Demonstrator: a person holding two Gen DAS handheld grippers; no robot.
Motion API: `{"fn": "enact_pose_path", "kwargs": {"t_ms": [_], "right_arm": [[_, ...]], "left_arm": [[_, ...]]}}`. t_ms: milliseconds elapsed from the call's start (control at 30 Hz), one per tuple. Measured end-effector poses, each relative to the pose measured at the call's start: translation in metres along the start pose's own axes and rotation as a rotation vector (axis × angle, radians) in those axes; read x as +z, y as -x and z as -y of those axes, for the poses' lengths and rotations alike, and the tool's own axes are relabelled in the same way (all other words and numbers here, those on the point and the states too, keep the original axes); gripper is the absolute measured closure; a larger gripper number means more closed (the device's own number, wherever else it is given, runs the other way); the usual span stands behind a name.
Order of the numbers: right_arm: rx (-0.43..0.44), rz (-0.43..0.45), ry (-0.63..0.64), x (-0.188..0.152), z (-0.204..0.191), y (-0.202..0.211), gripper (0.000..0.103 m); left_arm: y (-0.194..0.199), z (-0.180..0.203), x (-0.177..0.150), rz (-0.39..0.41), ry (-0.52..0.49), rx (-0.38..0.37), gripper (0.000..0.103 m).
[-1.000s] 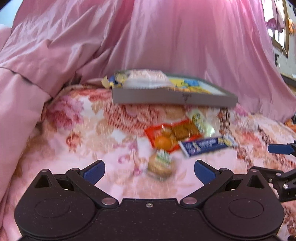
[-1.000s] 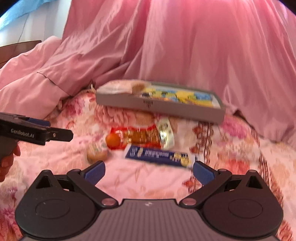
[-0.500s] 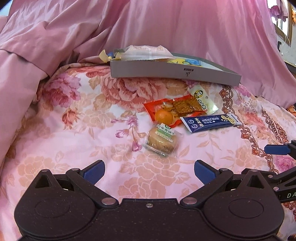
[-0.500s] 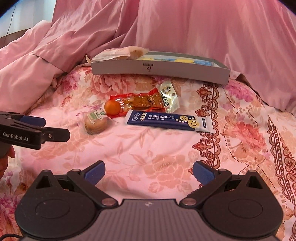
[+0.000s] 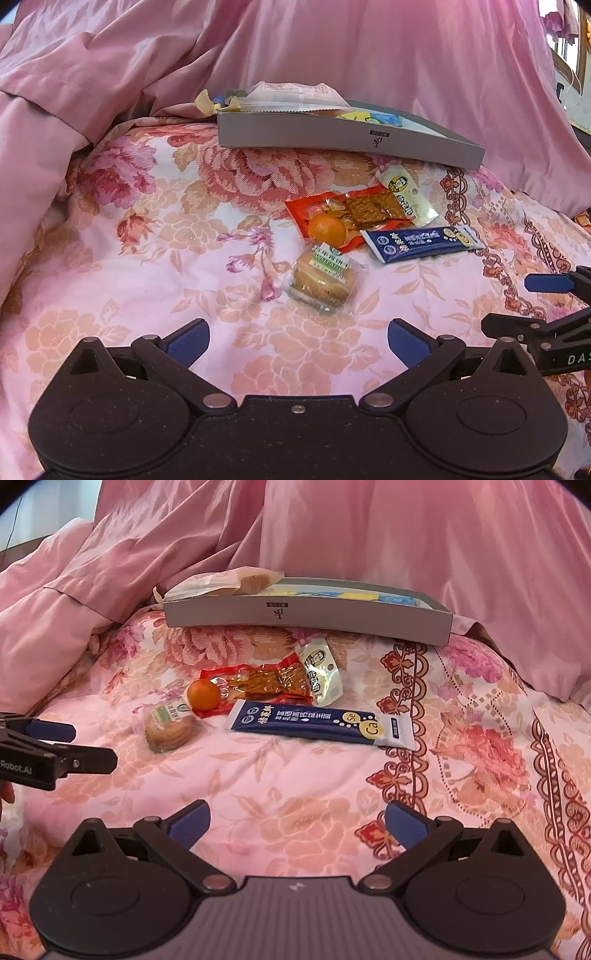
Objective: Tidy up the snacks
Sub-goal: 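Withdraw both tools from the tray back over the snack pile, then grasp the blue milk-powder stick with the right tool while the left tool grasps the wrapped bun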
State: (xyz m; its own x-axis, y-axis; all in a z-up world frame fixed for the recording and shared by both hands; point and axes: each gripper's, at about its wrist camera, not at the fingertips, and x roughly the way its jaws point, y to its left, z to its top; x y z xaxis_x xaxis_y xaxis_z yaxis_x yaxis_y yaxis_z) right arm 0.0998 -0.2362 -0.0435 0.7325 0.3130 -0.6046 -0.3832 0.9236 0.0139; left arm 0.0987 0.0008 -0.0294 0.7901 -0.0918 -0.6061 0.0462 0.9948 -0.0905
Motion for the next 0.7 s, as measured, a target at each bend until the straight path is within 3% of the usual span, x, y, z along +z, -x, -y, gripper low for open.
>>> {"fn": "enact_pose_path", "kwargs": {"t_ms": [333,500,700], "right_arm": [[0.022,0.007,0.143,0.036,0.022,-0.024,0.000],[0.084,-0.047,0.182,0.063,0.032,-0.053,0.000],[0.136,-0.098,0.234,0.085,0.030,-0.088,0.000]], "left_arm": [[-0.023,0.005,0.024,0.052,-0.079,-0.059,0.001],[-0.024,-0.004,0.026,0.090,-0.119,-0.085,0.001],[-0.036,-0.011,0.029,0.082,-0.125,-0.153,0.001]]}}
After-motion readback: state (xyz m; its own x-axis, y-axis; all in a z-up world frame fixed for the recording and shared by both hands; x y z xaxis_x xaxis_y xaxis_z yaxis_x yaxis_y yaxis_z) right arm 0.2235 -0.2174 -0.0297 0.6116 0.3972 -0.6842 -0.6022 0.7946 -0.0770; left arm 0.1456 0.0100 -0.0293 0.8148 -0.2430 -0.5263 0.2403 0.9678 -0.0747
